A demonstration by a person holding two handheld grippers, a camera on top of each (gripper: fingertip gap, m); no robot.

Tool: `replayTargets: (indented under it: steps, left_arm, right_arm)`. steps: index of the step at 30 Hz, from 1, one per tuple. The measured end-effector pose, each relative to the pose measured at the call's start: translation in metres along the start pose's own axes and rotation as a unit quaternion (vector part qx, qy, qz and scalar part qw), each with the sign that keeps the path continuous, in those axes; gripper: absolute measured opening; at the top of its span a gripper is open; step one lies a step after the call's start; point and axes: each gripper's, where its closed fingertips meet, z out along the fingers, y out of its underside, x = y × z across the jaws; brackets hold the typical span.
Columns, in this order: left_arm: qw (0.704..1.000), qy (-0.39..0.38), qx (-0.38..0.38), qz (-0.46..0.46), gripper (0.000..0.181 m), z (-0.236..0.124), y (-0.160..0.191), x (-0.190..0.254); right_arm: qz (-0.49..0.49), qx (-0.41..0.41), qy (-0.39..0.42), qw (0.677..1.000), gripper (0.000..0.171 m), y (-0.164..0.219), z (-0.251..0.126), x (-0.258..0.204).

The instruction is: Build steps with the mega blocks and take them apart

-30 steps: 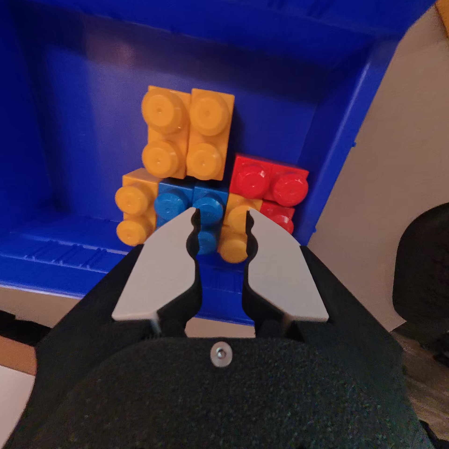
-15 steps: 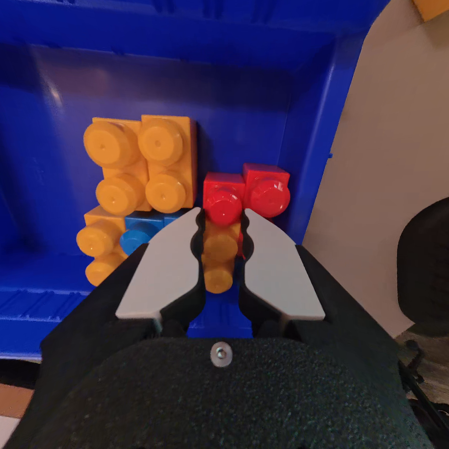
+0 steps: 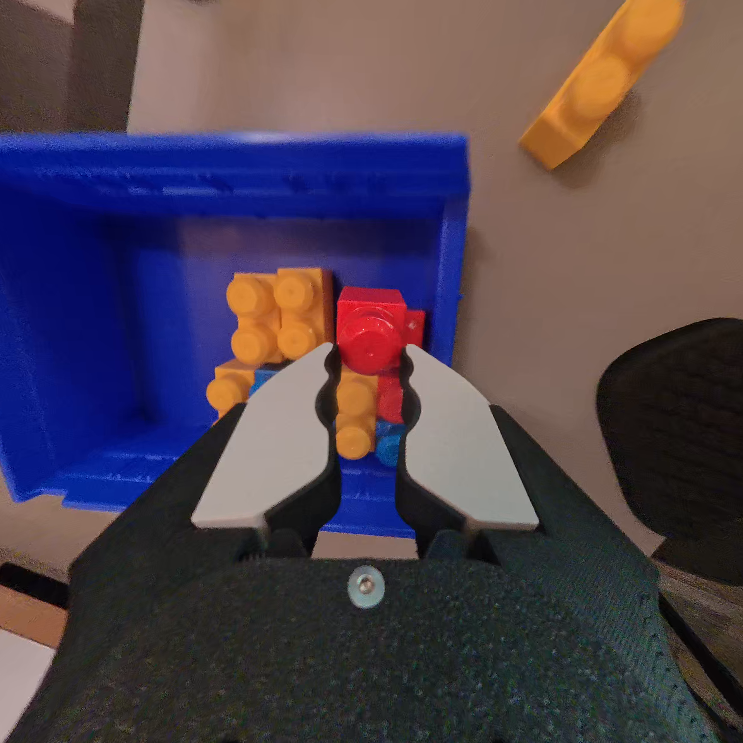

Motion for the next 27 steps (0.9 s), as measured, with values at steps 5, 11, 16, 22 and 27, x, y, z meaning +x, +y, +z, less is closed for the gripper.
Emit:
replayTargets:
  steps: [5,11,16,22,27]
  left_arm:
    - [0.998,0.016,0.03,0.06,0.028,-0.009,-0.035,0.044]
    - [0.99,0.053,0.009,0.134,0.028,0.018,-0.054,0.101]
    - [0.984,0.1,-0.001,0.145,0.028,0.054,-0.057,0.133]
    - [0.986,0.1,0.001,0.135,0.028,0.086,-0.062,0.151]
    - [0.987,0.088,0.015,0.131,0.03,0.093,-0.066,0.156]
  right_arm:
    - [-0.003,-0.002,-0.001,1.0,0.0,0.001,0.0,-0.002]
    - [-0.008,-0.004,-0.004,1.0,0.0,0.001,0.0,-0.004]
    - [-0.009,-0.004,-0.005,1.0,0.0,0.0,0.0,-0.004]
    - [-0.011,-0.009,-0.008,1.0,0.0,0.002,0.001,-0.006]
    - [-0.011,-0.012,-0.01,1.0,0.0,0.004,0.002,-0.007]
